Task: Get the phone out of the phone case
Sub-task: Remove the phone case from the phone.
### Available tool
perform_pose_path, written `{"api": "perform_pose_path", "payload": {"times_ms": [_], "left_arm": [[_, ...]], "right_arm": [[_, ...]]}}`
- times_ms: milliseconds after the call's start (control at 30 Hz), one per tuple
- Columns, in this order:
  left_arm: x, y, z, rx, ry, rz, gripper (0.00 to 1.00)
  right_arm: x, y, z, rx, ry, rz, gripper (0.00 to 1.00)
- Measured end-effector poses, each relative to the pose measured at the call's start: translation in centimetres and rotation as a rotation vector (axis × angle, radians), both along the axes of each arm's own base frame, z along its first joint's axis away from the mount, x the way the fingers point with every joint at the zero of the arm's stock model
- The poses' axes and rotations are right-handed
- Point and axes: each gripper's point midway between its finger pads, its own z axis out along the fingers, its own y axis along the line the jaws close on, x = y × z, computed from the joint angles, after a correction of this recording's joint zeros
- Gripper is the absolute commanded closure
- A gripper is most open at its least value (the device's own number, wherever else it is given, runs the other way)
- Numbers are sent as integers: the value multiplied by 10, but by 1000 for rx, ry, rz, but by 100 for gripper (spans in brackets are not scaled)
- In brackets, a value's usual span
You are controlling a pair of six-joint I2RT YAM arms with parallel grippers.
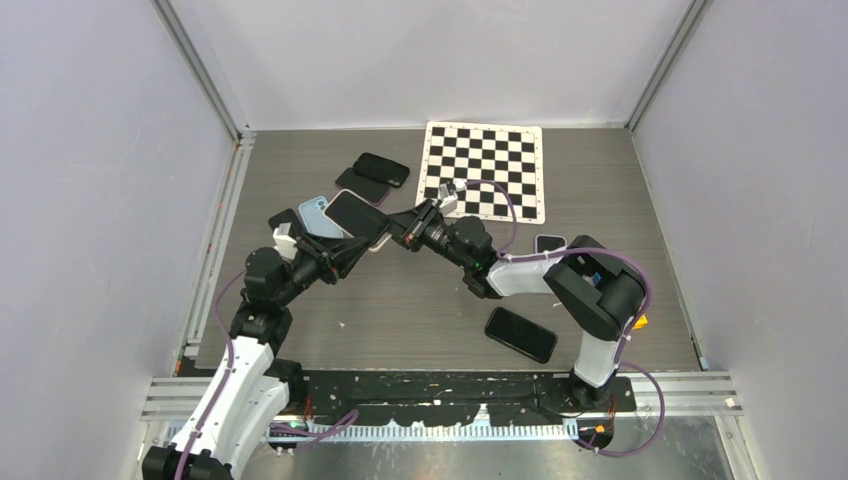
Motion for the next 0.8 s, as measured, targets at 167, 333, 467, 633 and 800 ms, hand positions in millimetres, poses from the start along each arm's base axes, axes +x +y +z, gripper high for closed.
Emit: {"api": "perform_pose_path", "payload": {"times_ms": [167,333,467,633,800], "left_arm": [[1,0,1,-6,2,4,70],[1,1,1,-6,-1,9,56],[2,1,2,-3,-9,13,46],[4,2,4,13,-35,26,44],[5,7,8,20,-82,64,47]], "right_arm": [[-1,1,-1,-13,-14,2,99],[-3,2,-3,-27,-33,9,99],[-6,4,-5,-36,-33,15,99],[-12,10,-7,-32,-5,23,99],[-15,20,1,-12,-5,20,99]]}}
